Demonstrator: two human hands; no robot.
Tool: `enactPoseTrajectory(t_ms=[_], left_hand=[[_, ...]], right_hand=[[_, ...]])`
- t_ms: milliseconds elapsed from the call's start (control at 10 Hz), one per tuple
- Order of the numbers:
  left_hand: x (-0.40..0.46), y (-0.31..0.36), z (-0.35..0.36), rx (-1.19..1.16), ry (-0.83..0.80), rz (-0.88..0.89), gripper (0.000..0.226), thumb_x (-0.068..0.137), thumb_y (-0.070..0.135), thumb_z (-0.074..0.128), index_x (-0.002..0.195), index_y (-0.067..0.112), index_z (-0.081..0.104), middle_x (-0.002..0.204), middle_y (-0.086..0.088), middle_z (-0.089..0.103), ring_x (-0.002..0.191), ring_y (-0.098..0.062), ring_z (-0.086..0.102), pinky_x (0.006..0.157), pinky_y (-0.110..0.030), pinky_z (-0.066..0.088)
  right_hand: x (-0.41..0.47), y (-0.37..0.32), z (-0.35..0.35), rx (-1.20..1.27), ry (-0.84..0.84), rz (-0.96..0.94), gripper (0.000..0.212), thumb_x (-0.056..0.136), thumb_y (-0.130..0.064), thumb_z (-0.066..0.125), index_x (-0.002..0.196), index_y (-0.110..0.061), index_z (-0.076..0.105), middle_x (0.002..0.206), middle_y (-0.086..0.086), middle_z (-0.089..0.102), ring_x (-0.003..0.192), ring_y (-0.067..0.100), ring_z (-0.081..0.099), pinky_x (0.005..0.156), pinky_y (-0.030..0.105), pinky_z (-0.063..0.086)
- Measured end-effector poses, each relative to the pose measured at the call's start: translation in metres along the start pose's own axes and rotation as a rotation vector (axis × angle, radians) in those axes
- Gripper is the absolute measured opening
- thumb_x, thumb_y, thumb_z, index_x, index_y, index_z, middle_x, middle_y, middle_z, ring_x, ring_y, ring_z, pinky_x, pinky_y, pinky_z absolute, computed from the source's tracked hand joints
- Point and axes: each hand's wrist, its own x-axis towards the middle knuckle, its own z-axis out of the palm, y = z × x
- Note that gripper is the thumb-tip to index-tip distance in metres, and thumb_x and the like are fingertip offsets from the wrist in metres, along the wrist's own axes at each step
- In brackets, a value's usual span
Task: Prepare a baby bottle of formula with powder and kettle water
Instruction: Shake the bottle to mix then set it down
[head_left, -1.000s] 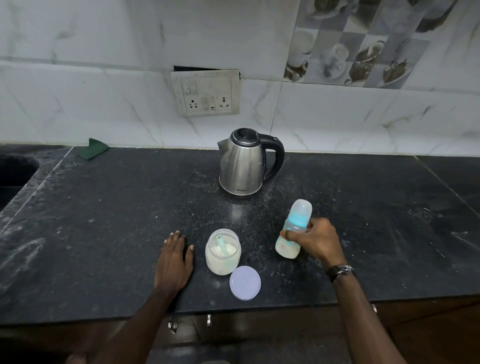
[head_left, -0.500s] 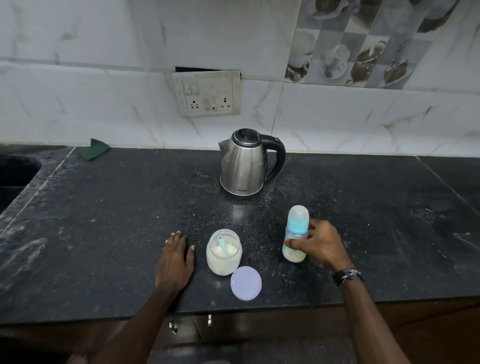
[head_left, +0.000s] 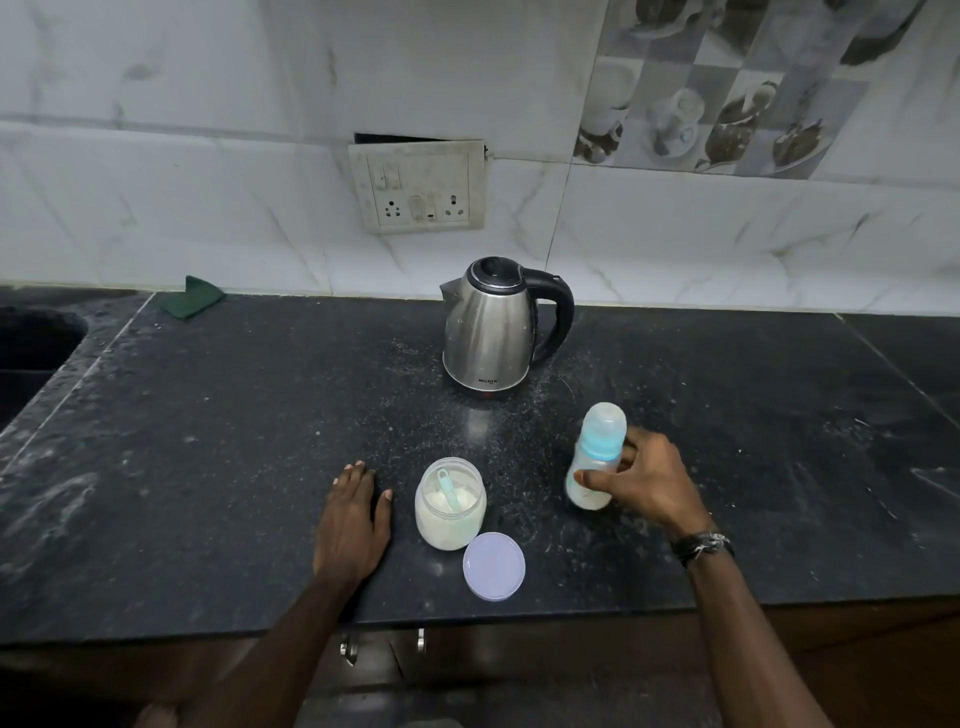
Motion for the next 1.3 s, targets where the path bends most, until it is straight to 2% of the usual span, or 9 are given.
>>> enactPoseTrajectory(t_ms=[100,200,300,400,700,800,1100,1200,1300], left_hand=[[0.0,0.0,0.0,-0.001,0.006,0.008,0.055,0.098,0.036,0.042,0.132,-0.003,0.06,0.146,-0.024,0.053,0.139,-0.037,0.046,0.121,-0.045,0.029],[0.0,-0.001,0.0,0.003,0.004,0.007,0.054,0.098,0.035,0.043,0.131,-0.004,0.061,0.145,-0.024,0.053,0.139,-0.037,0.047,0.12,-0.045,0.03],[0.0,0.0,-0.001,0.005,0.004,0.006,0.055,0.098,0.036,0.042,0.132,-0.004,0.06,0.145,-0.024,0.053,0.139,-0.036,0.047,0.12,-0.045,0.03],[0.0,0.001,-0.001,0.006,0.003,0.009,0.055,0.098,0.036,0.042,0.132,-0.004,0.06,0.145,-0.024,0.053,0.139,-0.037,0.047,0.12,-0.046,0.031],[-0.001,0.0,-0.001,-0.008,0.01,0.017,0.054,0.098,0.034,0.043,0.131,-0.004,0.061,0.144,-0.025,0.054,0.138,-0.038,0.047,0.12,-0.046,0.031],[-0.001,0.001,-0.001,-0.01,0.018,0.02,0.054,0.098,0.034,0.043,0.131,-0.005,0.061,0.144,-0.025,0.054,0.138,-0.039,0.047,0.119,-0.046,0.031],[0.0,0.0,0.0,-0.016,0.019,0.022,0.054,0.097,0.034,0.044,0.131,-0.005,0.06,0.144,-0.025,0.054,0.138,-0.038,0.047,0.119,-0.046,0.031],[-0.001,-0.001,0.001,-0.014,0.01,0.014,0.054,0.098,0.033,0.044,0.132,-0.005,0.06,0.144,-0.025,0.053,0.139,-0.039,0.047,0.12,-0.047,0.031],[0.0,-0.001,0.0,-0.025,0.018,0.018,0.053,0.098,0.033,0.045,0.133,-0.005,0.059,0.146,-0.025,0.052,0.14,-0.038,0.045,0.121,-0.047,0.03]], right_hand=[[-0.001,0.001,0.002,-0.004,-0.035,-0.003,0.032,0.064,-0.015,0.091,0.092,-0.016,0.074,0.085,0.001,0.078,0.075,0.012,0.074,0.061,0.024,0.056],[-0.002,-0.001,0.001,-0.02,0.052,-0.03,0.042,0.058,-0.031,0.092,0.093,-0.021,0.072,0.082,-0.009,0.076,0.074,0.005,0.072,0.066,0.028,0.057],[-0.001,-0.001,0.004,0.061,-0.046,-0.014,0.04,0.066,-0.01,0.09,0.103,-0.009,0.073,0.084,-0.003,0.078,0.074,0.004,0.073,0.062,0.018,0.054],[-0.001,-0.001,0.003,0.028,-0.017,-0.039,0.04,0.061,-0.026,0.092,0.096,-0.018,0.075,0.081,-0.009,0.077,0.074,0.002,0.073,0.065,0.024,0.057],[-0.001,-0.003,0.001,0.041,0.011,-0.051,0.042,0.06,-0.021,0.093,0.096,-0.022,0.072,0.086,-0.007,0.077,0.078,0.004,0.073,0.071,0.026,0.057],[-0.003,-0.006,0.001,0.102,-0.073,-0.05,0.035,0.068,0.0,0.087,0.097,-0.012,0.072,0.092,0.009,0.078,0.076,0.012,0.074,0.064,0.02,0.056],[-0.003,-0.01,0.003,0.103,-0.159,-0.085,0.037,0.069,0.003,0.085,0.101,-0.009,0.072,0.091,0.004,0.079,0.09,0.021,0.075,0.08,0.033,0.061],[0.0,-0.015,0.002,0.061,-0.049,-0.06,0.045,0.062,-0.019,0.091,0.103,-0.017,0.072,0.088,-0.005,0.077,0.081,0.009,0.074,0.074,0.027,0.059],[-0.003,-0.017,0.006,-0.039,-0.124,-0.054,0.052,0.058,-0.026,0.092,0.104,-0.017,0.072,0.092,-0.003,0.078,0.082,0.008,0.074,0.075,0.029,0.059]])
